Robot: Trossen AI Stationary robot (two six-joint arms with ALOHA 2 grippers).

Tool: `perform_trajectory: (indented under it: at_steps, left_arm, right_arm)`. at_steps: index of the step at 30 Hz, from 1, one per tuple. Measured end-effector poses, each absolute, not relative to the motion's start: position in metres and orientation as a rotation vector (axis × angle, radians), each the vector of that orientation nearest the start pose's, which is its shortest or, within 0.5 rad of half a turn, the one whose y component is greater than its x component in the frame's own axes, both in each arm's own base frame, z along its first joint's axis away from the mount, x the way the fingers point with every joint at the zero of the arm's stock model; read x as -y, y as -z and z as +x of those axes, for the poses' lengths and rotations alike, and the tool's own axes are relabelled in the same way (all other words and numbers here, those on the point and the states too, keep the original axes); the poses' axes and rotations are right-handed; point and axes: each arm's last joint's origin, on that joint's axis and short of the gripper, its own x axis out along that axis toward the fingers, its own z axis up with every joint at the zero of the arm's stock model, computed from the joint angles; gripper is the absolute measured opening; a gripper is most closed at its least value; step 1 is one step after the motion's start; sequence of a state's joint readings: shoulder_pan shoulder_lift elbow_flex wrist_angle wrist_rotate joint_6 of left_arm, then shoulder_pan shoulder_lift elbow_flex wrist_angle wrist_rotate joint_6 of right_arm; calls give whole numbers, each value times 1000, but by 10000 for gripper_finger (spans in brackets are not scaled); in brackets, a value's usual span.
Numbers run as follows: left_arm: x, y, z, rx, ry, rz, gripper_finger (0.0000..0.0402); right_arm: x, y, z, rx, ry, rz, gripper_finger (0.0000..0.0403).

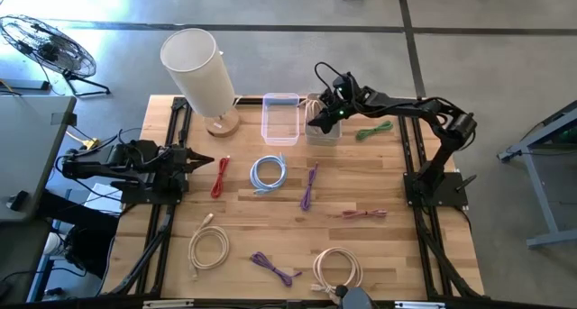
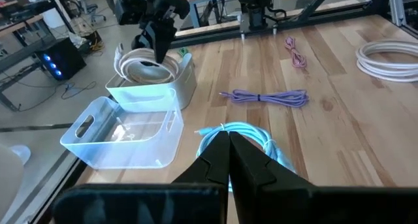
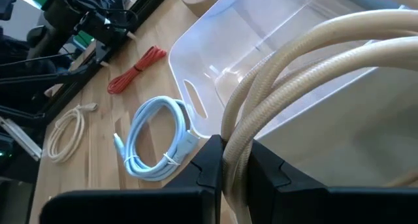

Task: Pick & Place USB Port
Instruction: Put the top right light brown usb cable into the white bin, then put the green charger cable into the transparent bin

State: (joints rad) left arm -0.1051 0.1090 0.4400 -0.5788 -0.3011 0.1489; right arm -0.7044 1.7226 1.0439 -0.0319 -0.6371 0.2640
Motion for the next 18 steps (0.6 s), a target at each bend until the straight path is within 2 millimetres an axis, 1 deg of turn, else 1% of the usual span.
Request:
perform_trajectory:
  at_steps: [7,9,14,18]
  left_arm:
    - [-2,-245,63,-257,-176,197,1]
    - [-2,-245,63,-257,-176,198,1]
    - [-2,-245,63,-260,-175,199,1]
    - [-2,-243,62,-280,-174,205,1]
  right_arm:
    - [218,-198,284,-550,128,701,29]
    - [218,-198,284,-550,128,701,38]
    - [213,-198,287,-557,123,684,116]
    - [209,-197,291,-566,168,655,165]
